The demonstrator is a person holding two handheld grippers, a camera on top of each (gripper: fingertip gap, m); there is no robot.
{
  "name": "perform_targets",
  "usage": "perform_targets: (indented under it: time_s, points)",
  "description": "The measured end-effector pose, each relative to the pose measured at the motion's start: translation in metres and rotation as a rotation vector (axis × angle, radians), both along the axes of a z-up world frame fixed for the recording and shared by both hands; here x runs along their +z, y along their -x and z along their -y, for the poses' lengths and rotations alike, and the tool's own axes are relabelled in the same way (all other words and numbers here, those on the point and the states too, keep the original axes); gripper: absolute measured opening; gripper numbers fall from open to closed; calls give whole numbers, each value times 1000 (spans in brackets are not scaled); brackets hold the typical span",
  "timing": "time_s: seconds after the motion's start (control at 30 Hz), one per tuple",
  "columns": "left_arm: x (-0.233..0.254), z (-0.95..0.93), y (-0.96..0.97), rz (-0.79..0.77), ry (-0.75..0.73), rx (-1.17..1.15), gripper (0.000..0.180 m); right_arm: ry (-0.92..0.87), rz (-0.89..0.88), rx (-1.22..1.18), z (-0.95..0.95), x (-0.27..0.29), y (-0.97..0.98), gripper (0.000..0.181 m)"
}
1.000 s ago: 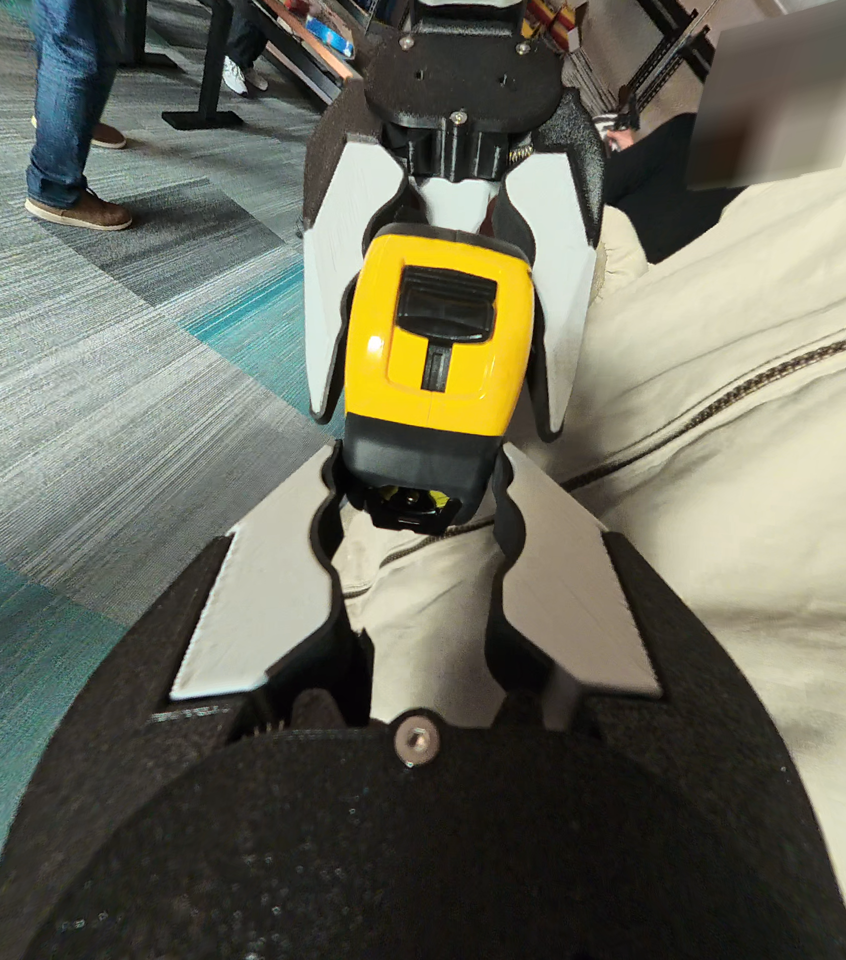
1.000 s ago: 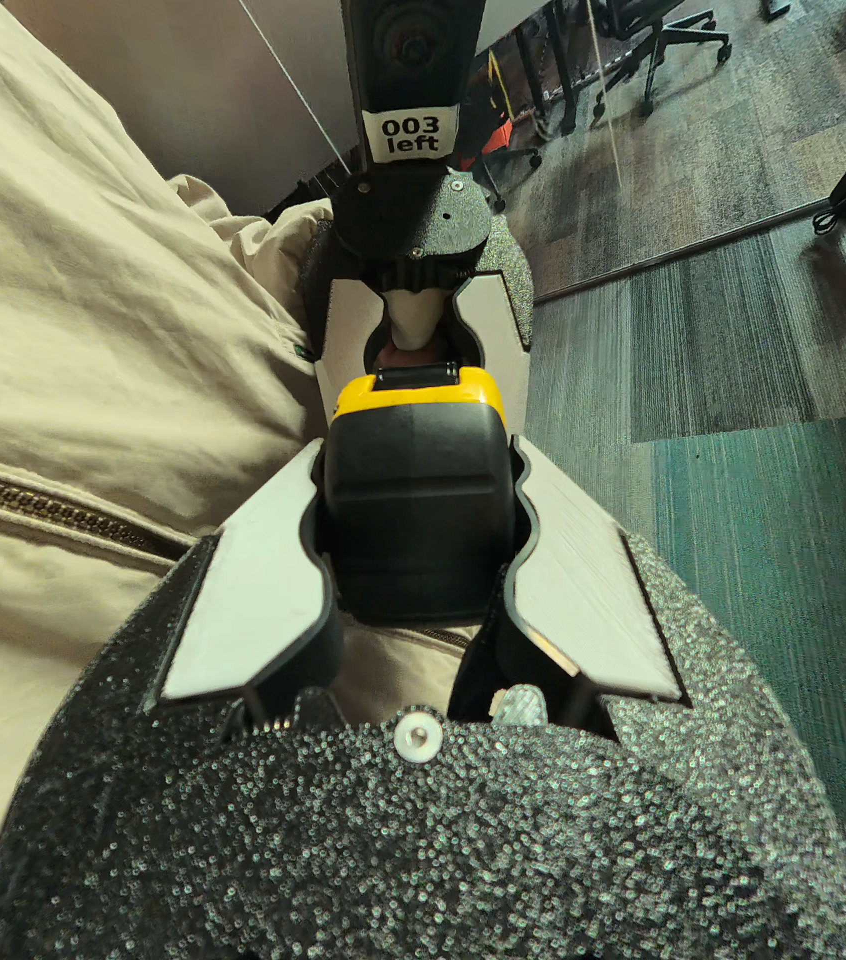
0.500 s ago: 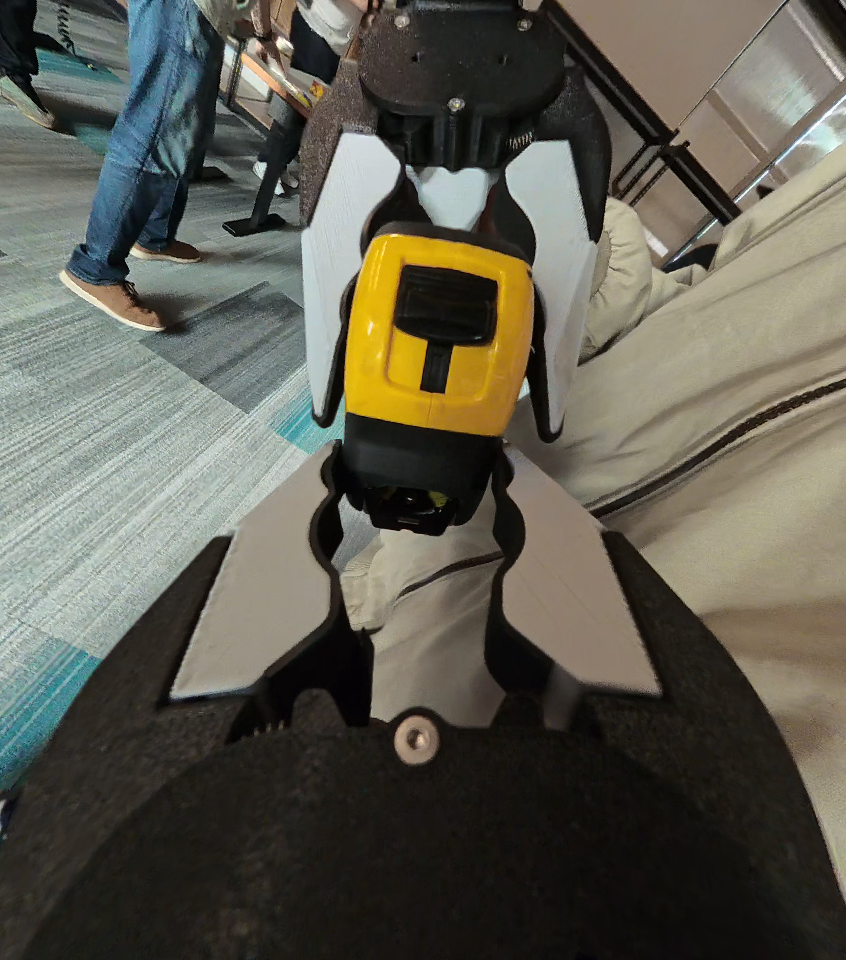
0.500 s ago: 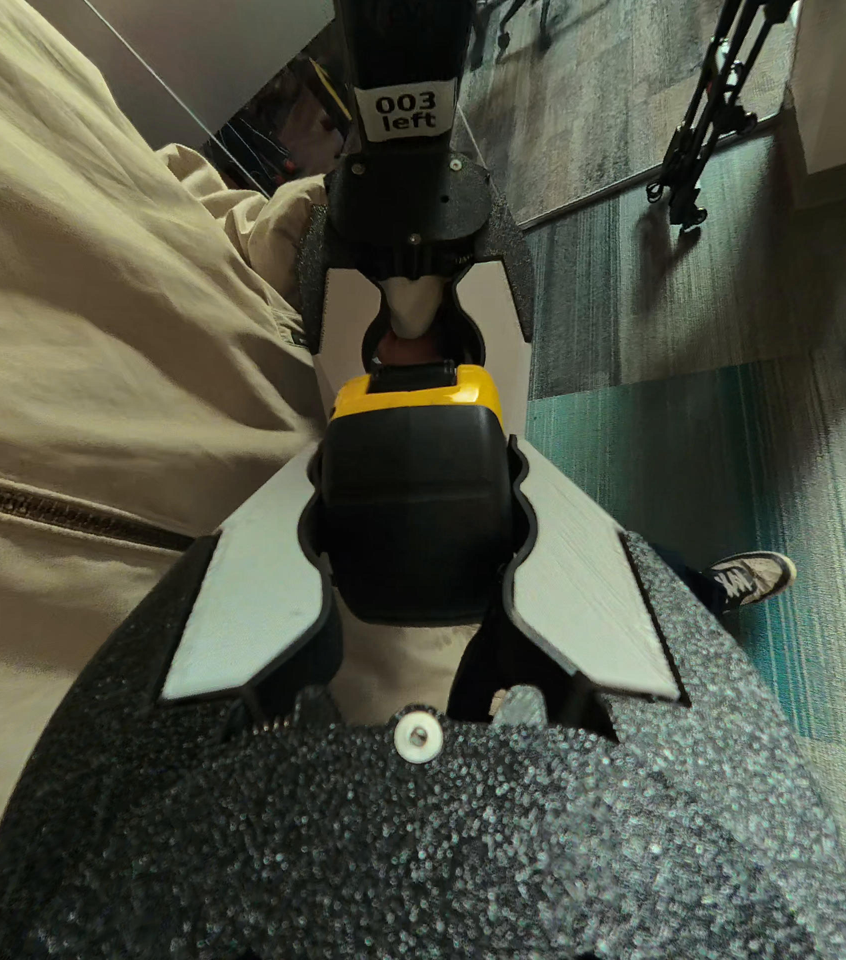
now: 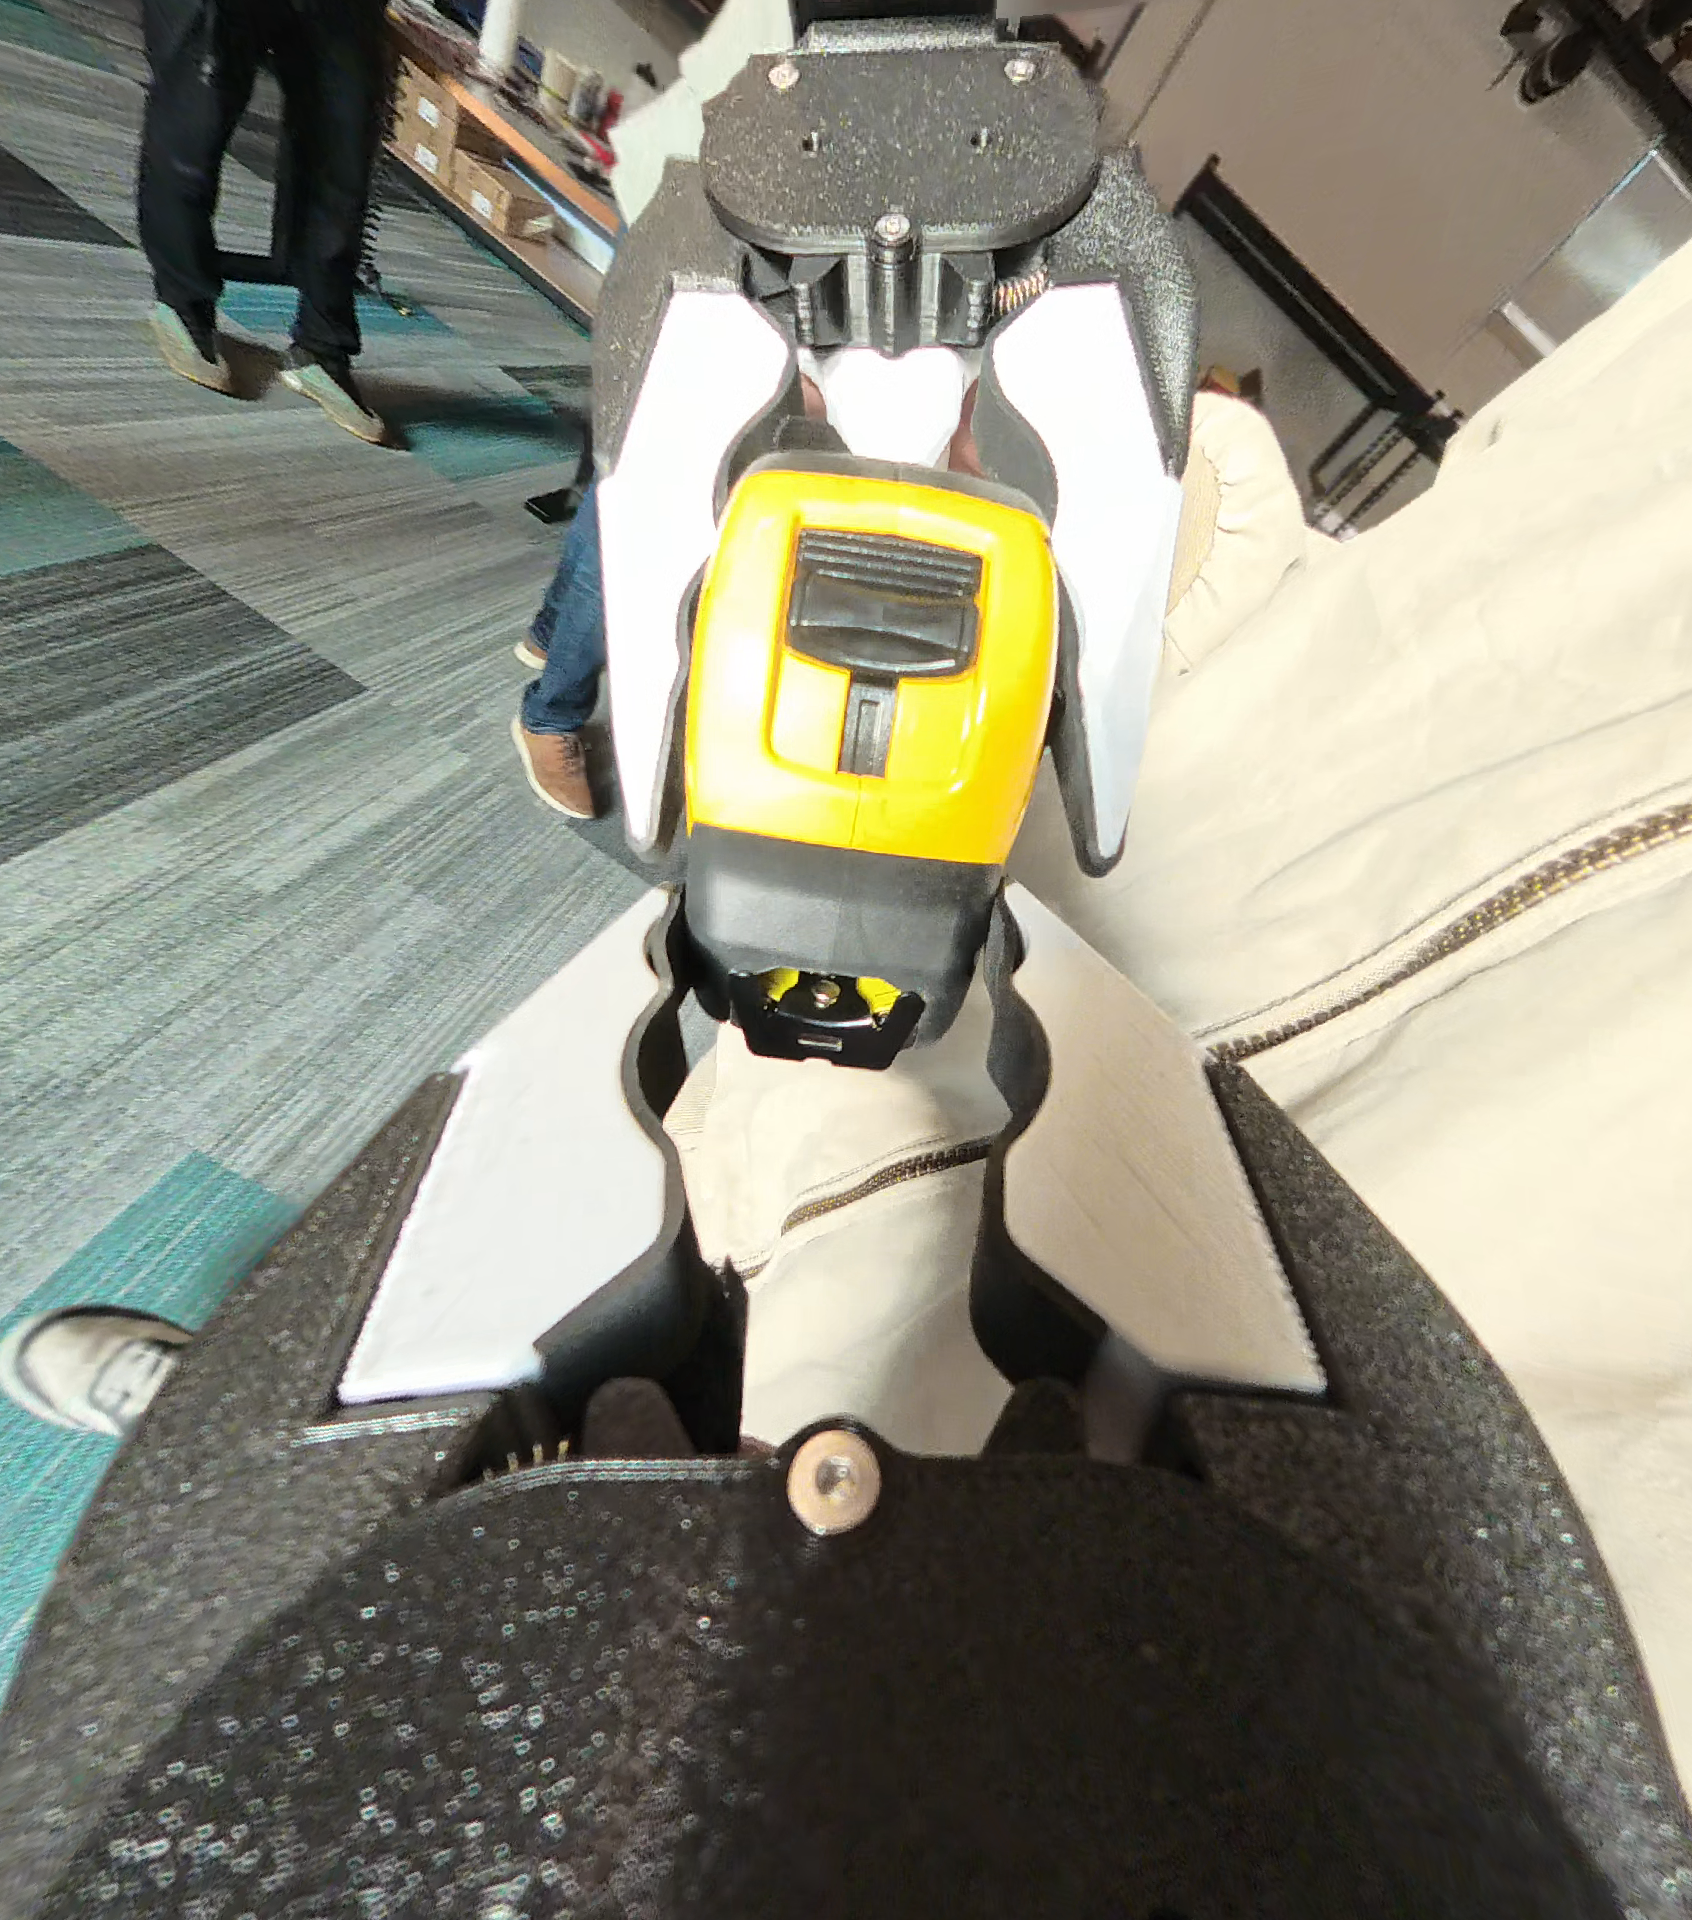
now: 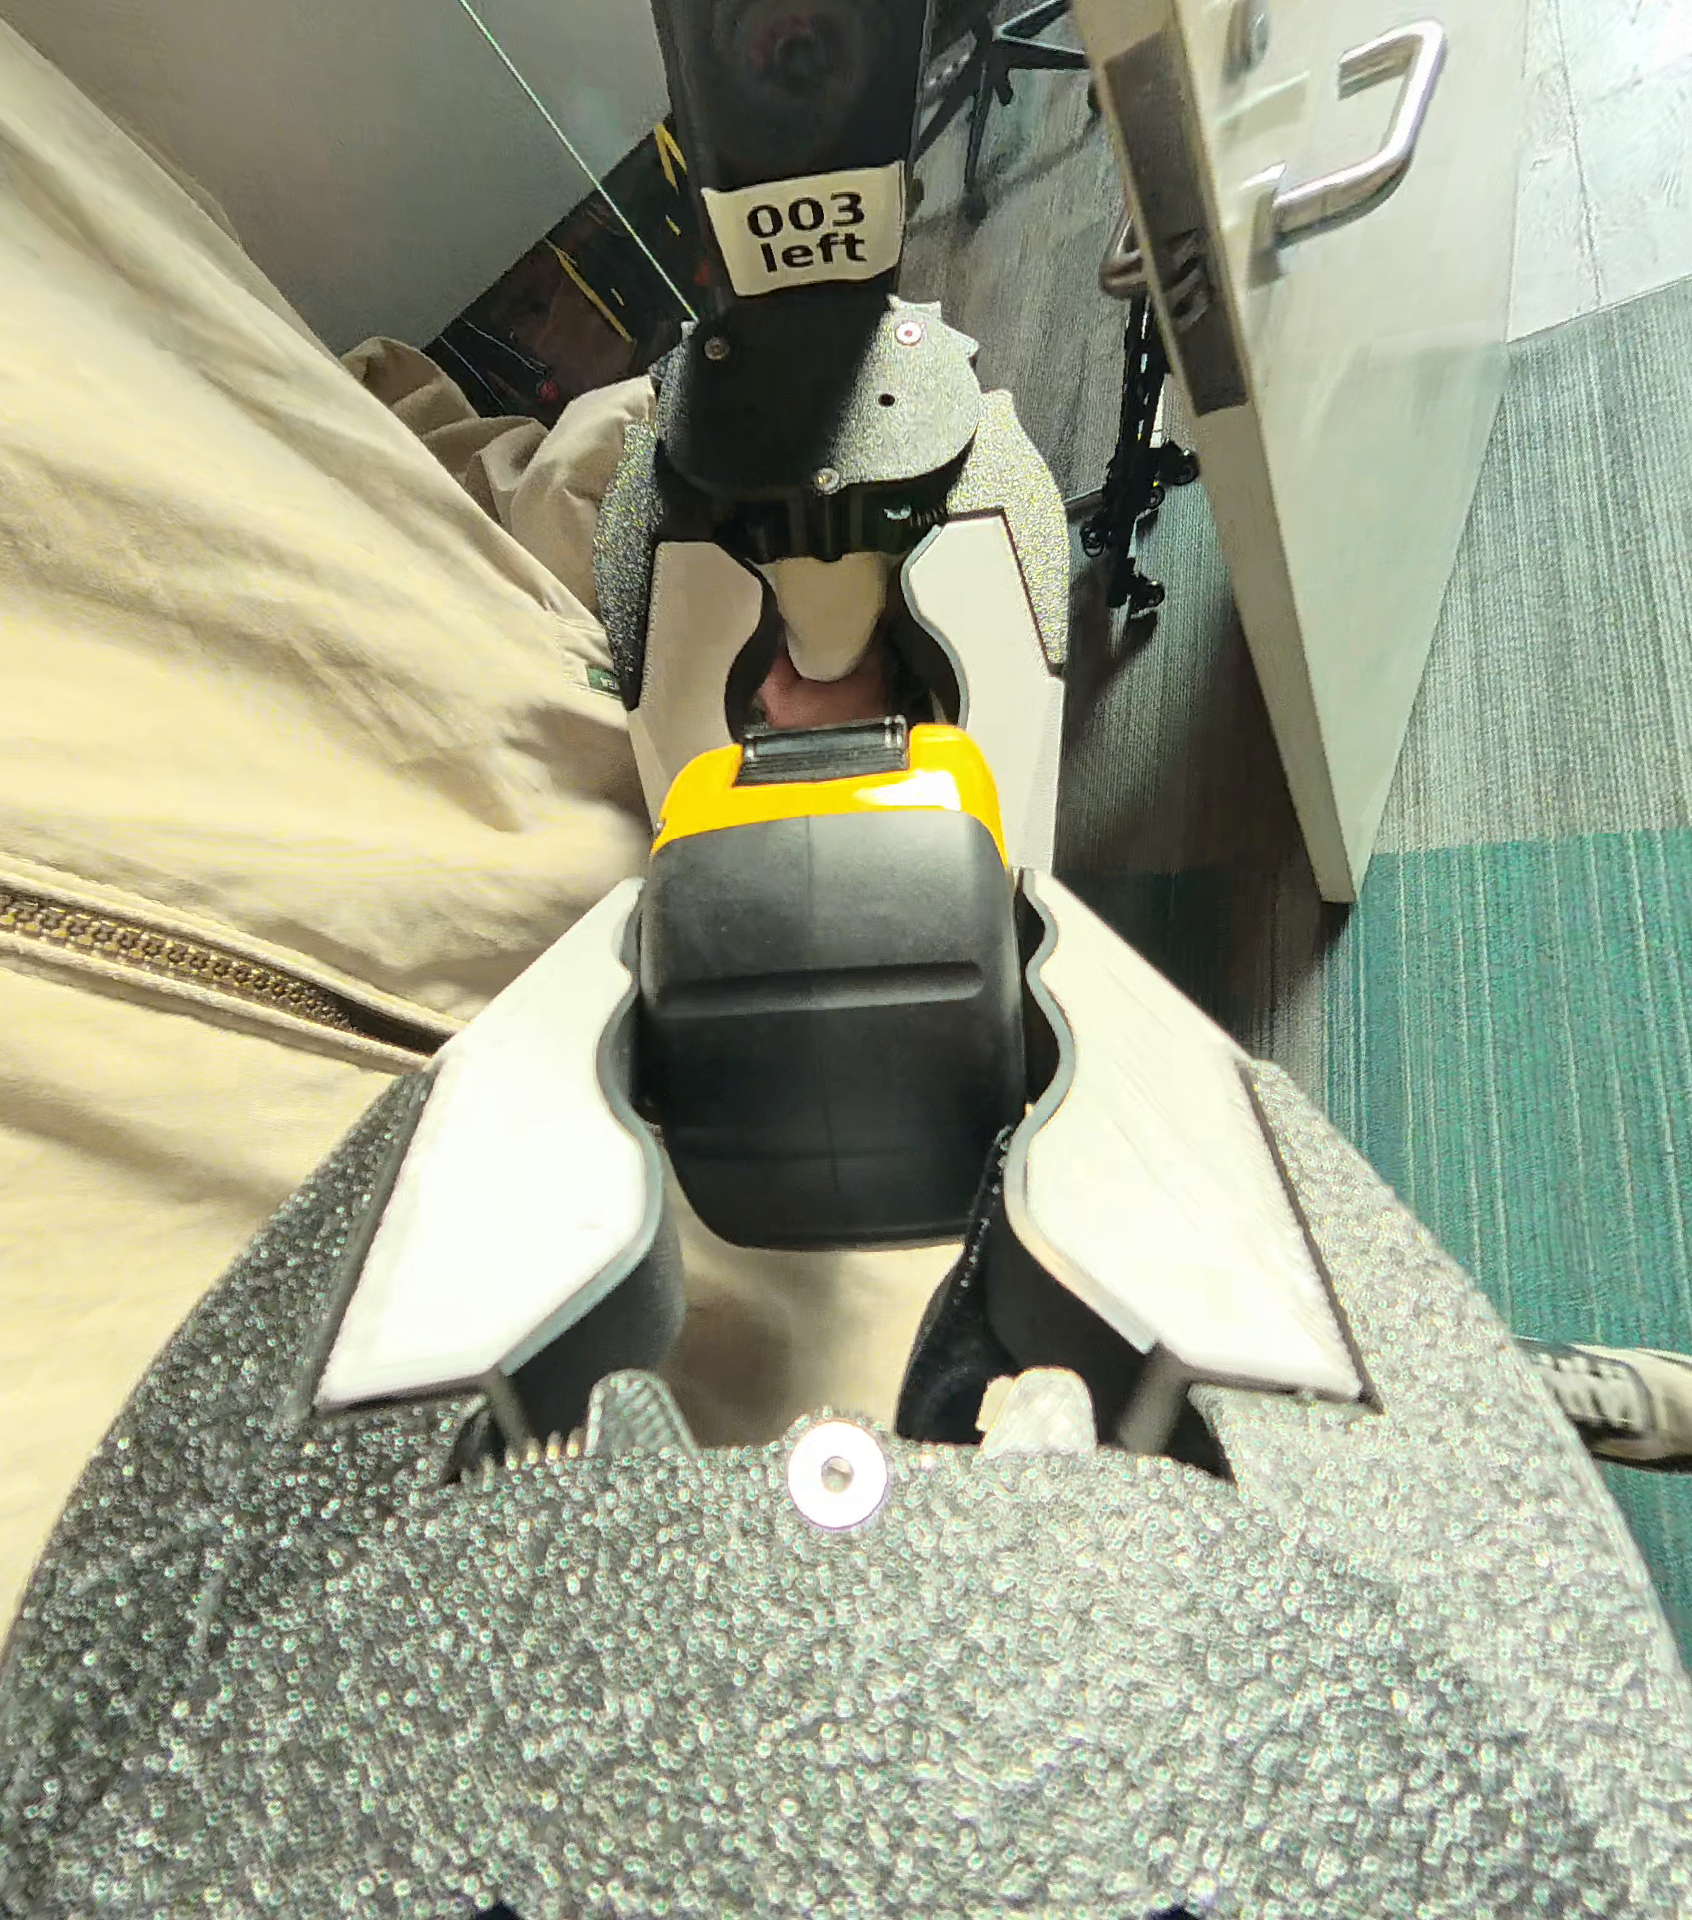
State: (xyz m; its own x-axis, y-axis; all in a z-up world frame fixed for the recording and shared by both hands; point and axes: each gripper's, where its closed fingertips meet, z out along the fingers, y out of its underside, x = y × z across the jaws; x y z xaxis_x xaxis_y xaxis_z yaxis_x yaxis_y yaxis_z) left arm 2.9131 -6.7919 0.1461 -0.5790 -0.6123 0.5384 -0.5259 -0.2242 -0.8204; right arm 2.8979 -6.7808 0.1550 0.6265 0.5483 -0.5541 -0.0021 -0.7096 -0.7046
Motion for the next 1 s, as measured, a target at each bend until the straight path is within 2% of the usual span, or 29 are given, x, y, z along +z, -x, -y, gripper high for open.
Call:
perform_targets:
  time_s: [0.2, 0.37, 0.47, 0.8, 1.0]
  points:
    - [-15, -165, -123, -31, -16, 151, 56, -50, -17, 153, -165, -12, -125, 68]
    - [-2, -294, -205, -85, 13, 310, 56, -27, -92, 300, -295, 3, -206, 68]
    - [1, -371, -243, -101, 9, 405, 56, 6, -79, 414, -369, 4, -242, 68]
    - [-9, -689, -284, 27, 24, 705, 56, -13, 3, 685, -684, -6, -277, 68]
    - [11, -893, -245, 73, 23, 816, 56, -21, 31, 795, -887, 13, -236, 68]
